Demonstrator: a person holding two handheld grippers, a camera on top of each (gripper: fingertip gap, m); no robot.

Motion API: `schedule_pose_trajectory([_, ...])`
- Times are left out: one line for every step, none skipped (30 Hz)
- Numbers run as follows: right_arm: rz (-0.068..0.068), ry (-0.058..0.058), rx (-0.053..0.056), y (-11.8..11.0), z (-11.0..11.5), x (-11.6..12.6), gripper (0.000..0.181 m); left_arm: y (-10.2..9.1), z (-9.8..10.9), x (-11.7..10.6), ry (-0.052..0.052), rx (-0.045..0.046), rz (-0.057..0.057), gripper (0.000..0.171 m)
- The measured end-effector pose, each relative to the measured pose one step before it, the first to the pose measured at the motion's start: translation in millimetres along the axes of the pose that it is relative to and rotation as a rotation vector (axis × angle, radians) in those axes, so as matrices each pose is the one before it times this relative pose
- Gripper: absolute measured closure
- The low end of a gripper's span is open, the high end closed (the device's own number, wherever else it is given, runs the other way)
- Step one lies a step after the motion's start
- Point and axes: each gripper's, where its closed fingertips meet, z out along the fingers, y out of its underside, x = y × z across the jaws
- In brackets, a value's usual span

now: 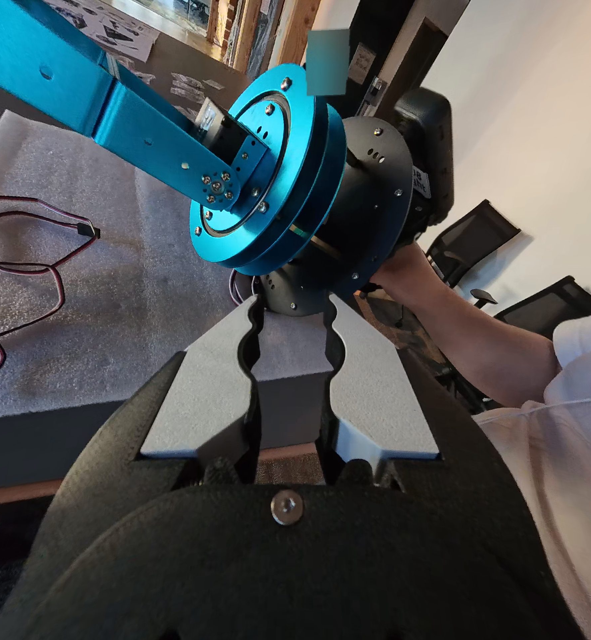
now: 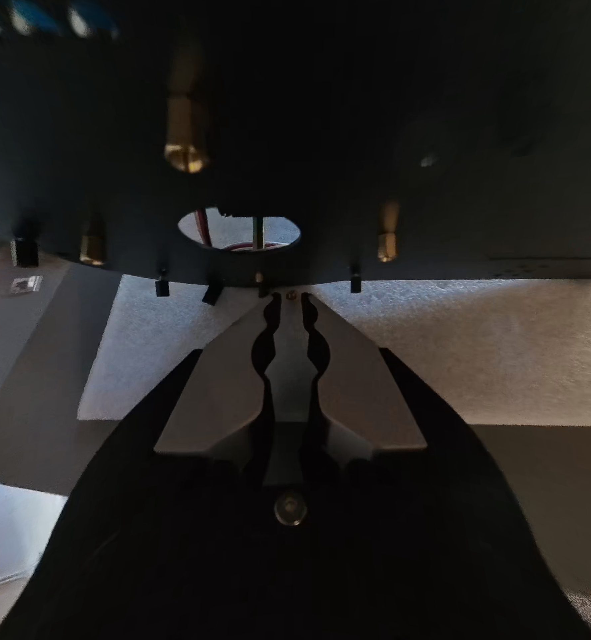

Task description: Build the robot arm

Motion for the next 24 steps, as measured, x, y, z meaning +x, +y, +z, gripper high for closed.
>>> schedule_pose_trajectory([0.0016, 0.0, -0.0122, 0.92, 1.19, 0.99, 0.173, 0.95, -0.46, -0.14, -0.0021, -0.00026, -0.0015, 0.139])
schedule_pose_trajectory([0.0035, -0.0023, -0.0156, 0.84, 0.84, 0.43, 0.174, 0.8, -0.43, -0.13, -0.0012, 0.00177, -0.0035, 0.139])
schedule_pose_trajectory([-0.0042, -0.0025, -0.0172, 0.86, 0.14, 0.15, 0.176, 0.62, -0.62, -0.04, -0.0008, 0.00349, -0.0043, 0.139])
schedule_pose_trajectory([-0.017, -0.0062, -0.0163, 1.23, 0.07, -0.69, 0.176, 0.41, -0.6, -0.06, -0.0019, 0.00398, -0.004, 0.139])
schedule_pose_trajectory([-0.0261, -0.0024, -0.0083, 0.59, -1.35, -0.72, 0.176, 0.26, -0.66, -0.04, -0.0021, 0.00371, -0.0037, 0.139])
schedule_pose_trajectory([-0.0277, 0.0021, -0.0063, 1.44, -2.81, -0.69, 0.176, -0.2, -0.81, 0.43, -0.0015, 0.00393, -0.0027, 0.139])
schedule_pose_trajectory([-0.0333, -0.0089, -0.0044, 1.35, -4.65, -2.85, 0.176, -0.65, -1.02, 0.77, -0.0024, 0.00497, 0.0, 0.139])
schedule_pose_trajectory([-0.0474, -0.0191, 0.001, 0.57, -6.74, -5.39, 0.176, -0.93, -1.36, 0.93, -0.005, 0.0052, 0.0035, 0.139])
schedule_pose_trajectory([-0.063, -0.0066, -0.0064, 1.59, -7.96, -4.61, 0.176, -0.63, -1.53, 0.83, -0.007, 0.0033, 0.0054, 0.139])
schedule_pose_trajectory([-0.0739, 0.0222, -0.0283, 3.68, -7.65, -0.26, 0.176, -0.32, -1.71, 0.79, -0.0076, 0.00092, 0.0047, 0.139])
schedule_pose_trajectory([-0.0886, 0.0254, -0.0355, 3.29, -6.53, 0.65, 0.176, 0.16, -1.68, 0.66, -0.0073, -0.00043, 0.0031, 0.139])
schedule_pose_trajectory([-0.1031, 0.0115, -0.0273, 1.18, -4.03, -1.48, 0.177, 0.53, -1.58, 0.37, -0.0079, -0.00102, 0.002, 0.139])
schedule_pose_trajectory([-0.1005, 0.0247, -0.0299, 0.94, -0.78, 0.71, 0.177, 0.96, -1.53, -0.01, -0.0091, -0.00114, 0.0008, 0.139])
schedule_pose_trajectory([-0.0914, 0.0177, -0.0377, 1.75, 2.17, 0.32, 0.177, 0.84, -1.23, -0.2, -0.0088, -0.00033, -0.0017, 0.139])
schedule_pose_trajectory([-0.0792, -0.028, -0.0287, 0.79, 4.3, -6.21, 0.176, 0.47, -1.05, 0.34, -0.0062, 0.00229, -0.0044, 0.139])
schedule_pose_trajectory([-0.0485, -0.0299, -0.0181, 0.06, 5.31, -5.57, 0.176, -0.03, -0.96, 0.93, -0.0038, 0.00421, -0.0052, 0.139])
schedule_pose_trajectory([-0.0182, -0.0029, 0.0019, -1.39, 3.33, -0.05, 0.177, -0.14, -0.88, 1.57, -0.0036, 0.00339, -0.0023, 0.139])
schedule_pose_trajectory([-0.0004, -0.0119, 0.0177, -1.88, 0.08, 0.24, 0.177, -0.16, -0.93, 1.77, -0.0056, 0.0021, 0.0027, 0.139])
schedule_pose_trajectory([0.0171, -0.0216, 0.0099, 0.58, -0.46, -0.12, 0.177, 0.14, -1.03, 1.89, -0.0075, 0.00174, 0.0053, 0.139])
schedule_pose_trajectory([0.0259, -0.0242, 0.021, 0.37, -0.4, -0.25, 0.176, 0.44, -0.92, 2.1, -0.0073, 0.0011, 0.0039, 0.139])
schedule_pose_trajectory([0.0282, -0.0238, 0.0317, 0.26, -0.06, -0.14, 0.176, 1.0, -0.97, 2.08, -0.0065, -0.00028, 0.0003, 0.139])
schedule_pose_trajectory([0.0239, -0.0253, 0.0413, -0.11, 0.03, -0.31, 0.176, 1.47, -0.9, 2.09, -0.0064, -0.00044, -0.0024, 0.138])
schedule_pose_trajectory([0.0163, -0.0248, 0.0436, 0.04, -0.48, -0.01, 0.176, 1.74, -1.05, 2.04, -0.0071, 0.00044, -0.0032, 0.138])
schedule_pose_trajectory([0.0151, -0.0253, 0.0443, 0.01, -0.89, 0.12, 0.175, 1.72, -1.38, 1.95, -0.0082, 0.00057, -0.0034, 0.138])
